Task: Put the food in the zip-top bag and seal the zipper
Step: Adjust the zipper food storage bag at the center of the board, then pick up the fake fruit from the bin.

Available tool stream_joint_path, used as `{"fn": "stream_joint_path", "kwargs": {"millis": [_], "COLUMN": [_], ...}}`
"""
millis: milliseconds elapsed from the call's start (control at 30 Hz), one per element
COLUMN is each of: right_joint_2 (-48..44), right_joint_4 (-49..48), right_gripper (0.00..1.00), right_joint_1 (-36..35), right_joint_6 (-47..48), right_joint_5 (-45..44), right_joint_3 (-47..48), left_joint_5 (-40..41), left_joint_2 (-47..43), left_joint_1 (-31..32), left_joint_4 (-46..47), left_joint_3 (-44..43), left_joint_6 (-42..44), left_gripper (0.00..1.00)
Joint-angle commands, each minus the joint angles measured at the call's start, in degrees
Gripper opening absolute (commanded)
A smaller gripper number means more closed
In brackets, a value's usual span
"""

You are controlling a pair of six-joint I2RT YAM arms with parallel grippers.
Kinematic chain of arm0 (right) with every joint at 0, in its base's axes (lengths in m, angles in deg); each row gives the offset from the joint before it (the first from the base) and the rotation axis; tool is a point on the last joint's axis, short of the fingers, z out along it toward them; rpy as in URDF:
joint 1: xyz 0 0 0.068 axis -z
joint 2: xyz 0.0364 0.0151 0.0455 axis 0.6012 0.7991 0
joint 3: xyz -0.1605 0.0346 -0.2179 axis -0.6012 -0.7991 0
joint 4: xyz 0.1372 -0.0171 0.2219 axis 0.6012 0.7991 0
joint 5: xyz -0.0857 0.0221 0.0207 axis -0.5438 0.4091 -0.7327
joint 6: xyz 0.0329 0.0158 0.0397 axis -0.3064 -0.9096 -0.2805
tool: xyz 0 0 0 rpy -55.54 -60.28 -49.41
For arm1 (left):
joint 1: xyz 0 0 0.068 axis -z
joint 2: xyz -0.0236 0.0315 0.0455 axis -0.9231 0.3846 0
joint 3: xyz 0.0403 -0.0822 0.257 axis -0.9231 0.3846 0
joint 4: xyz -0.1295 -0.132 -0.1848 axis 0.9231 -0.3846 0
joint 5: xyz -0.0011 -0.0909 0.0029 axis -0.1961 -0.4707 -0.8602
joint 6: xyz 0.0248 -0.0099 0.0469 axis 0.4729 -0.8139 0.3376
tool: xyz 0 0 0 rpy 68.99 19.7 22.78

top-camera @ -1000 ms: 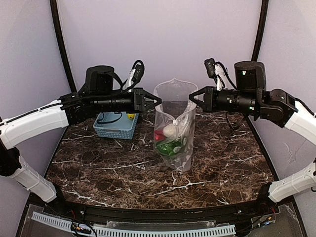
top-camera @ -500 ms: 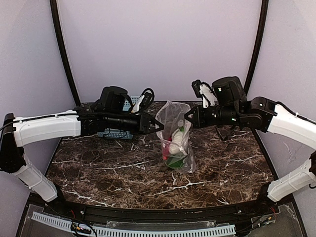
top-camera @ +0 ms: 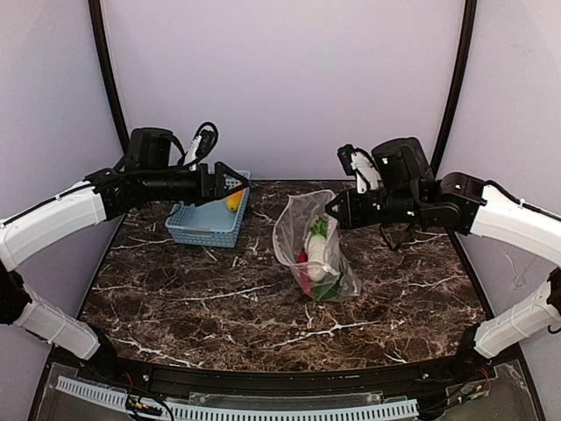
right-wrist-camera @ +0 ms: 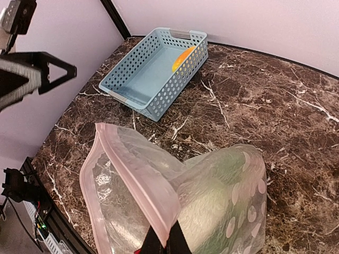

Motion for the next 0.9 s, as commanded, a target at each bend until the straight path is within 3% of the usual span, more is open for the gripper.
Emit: {"fn": "stream_joint_path", "kwargs": {"millis": [0, 333, 567, 867], "right_joint_2": [0.19, 0.34, 0.51, 0.73], "right_joint_4": [-3.03, -4.0, -4.17, -4.09], "right_gripper": [0.0, 0.0, 0.0, 0.0], "right_joint_1": [0.44, 0.54, 0.53, 0.53], "right_joint_6": [-0.44, -0.89, -1.21, -1.26], "right_joint_5": [-0.44, 0.94, 1.66, 2.4], "right_joint_3": [0.17, 0.23, 0.74, 1.37], "left_joint_5": [3.14, 7.76, 10.37, 11.44], "left_joint_2": [0.58, 19.32, 34.21, 46.34], "left_joint_1": [-6.58, -14.96, -15.95, -16.54], "left_joint_4": [-5.74, -3.46, -4.51, -7.76], "left_joint_3": [-2.86, -7.89, -17.32, -29.0], "left_joint_6": [4.67, 9.02, 14.21, 16.42], "left_gripper": [0.85, 0.79, 0.76, 0.73]}}
